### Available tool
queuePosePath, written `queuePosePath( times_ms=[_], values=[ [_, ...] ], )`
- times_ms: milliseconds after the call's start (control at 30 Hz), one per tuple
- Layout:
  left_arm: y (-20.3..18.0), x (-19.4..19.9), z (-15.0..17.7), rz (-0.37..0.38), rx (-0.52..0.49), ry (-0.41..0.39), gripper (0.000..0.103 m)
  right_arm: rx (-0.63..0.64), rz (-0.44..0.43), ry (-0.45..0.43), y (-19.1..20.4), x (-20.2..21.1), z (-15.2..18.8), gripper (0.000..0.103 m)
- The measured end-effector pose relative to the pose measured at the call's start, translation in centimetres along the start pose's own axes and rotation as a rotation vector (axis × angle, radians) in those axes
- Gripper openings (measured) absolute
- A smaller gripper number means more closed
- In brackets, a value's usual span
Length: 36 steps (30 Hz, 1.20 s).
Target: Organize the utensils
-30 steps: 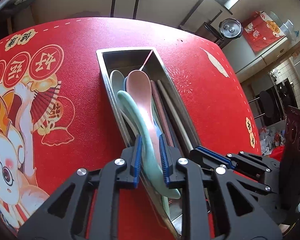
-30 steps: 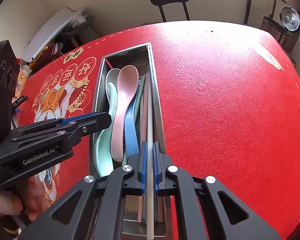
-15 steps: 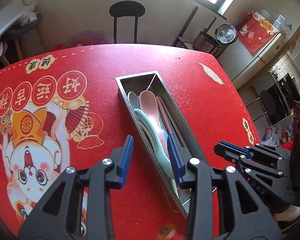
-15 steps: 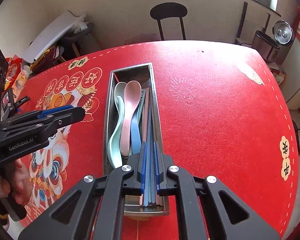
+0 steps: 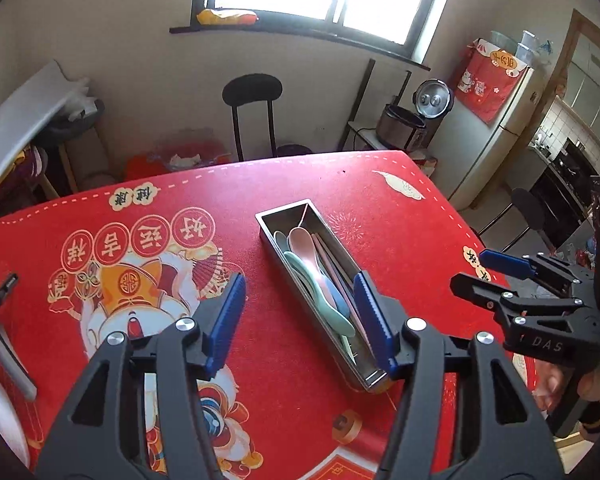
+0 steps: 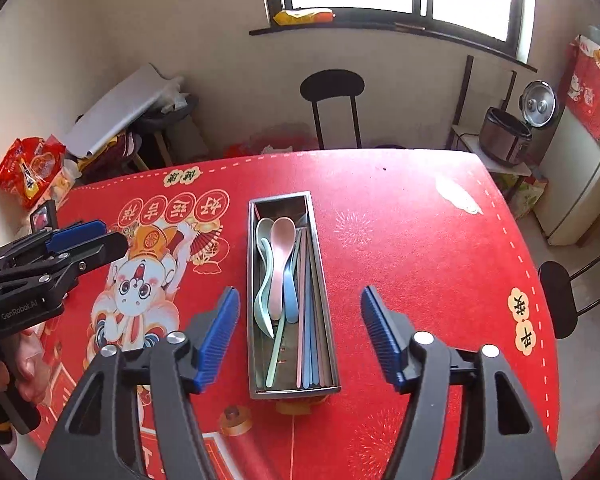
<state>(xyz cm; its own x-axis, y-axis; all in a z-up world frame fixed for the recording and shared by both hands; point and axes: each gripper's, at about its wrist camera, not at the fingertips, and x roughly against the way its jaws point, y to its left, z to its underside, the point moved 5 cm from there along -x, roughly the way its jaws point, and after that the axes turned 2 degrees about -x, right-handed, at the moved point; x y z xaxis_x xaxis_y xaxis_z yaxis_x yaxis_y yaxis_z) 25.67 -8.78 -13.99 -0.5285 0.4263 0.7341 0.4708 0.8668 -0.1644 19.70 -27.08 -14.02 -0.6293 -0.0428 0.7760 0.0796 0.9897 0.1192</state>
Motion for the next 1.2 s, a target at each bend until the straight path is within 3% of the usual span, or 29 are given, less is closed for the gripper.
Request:
queuePosePath(
  times_ms=[67,133,167,267,500,800,967,1200],
  values=[
    [-0.1,2.1,-0.1,-0.008,-0.015,-0.033,0.061,-0.011,0.005,-0.038,0.0,2.0,-0.3,0.080],
    [-0.2,4.2,-0.1,-0.013,-0.028,-0.069,0.074,-0.007,0.021,-0.073,0.2,3.9,-0.4,0.087],
    [-0.2,5.5,-0.2,-0.019,-0.032,-0.099,0.087,-0.003,0.029,-0.092,0.2,4.8,-0.5,0.091],
    [-0.4,9.0,-0.5,-0.021,-0.043,-0.173,0.097,-0.014,0.051,-0.151,0.2,7.7,-0.5,0.097],
    [-1.1,15.1,-0.9,-0.082,-0.053,-0.289,0.097,-0.078,0.062,-0.264,-0.3,13.3,0.2,0.097],
    [-2.1,18.2,-0.4,-0.106,-0.020,-0.345,0.097,-0.072,0.209,-0.422,-0.5,19.2,2.0,0.097],
    [-3.1,17.8,0.2,-0.140,-0.051,-0.349,0.097,-0.077,0.253,-0.440,-0.5,20.2,3.6,0.097],
    [-3.9,17.0,1.2,-0.140,-0.064,-0.331,0.097,-0.099,0.282,-0.391,-1.3,19.2,5.3,0.097]
  ],
)
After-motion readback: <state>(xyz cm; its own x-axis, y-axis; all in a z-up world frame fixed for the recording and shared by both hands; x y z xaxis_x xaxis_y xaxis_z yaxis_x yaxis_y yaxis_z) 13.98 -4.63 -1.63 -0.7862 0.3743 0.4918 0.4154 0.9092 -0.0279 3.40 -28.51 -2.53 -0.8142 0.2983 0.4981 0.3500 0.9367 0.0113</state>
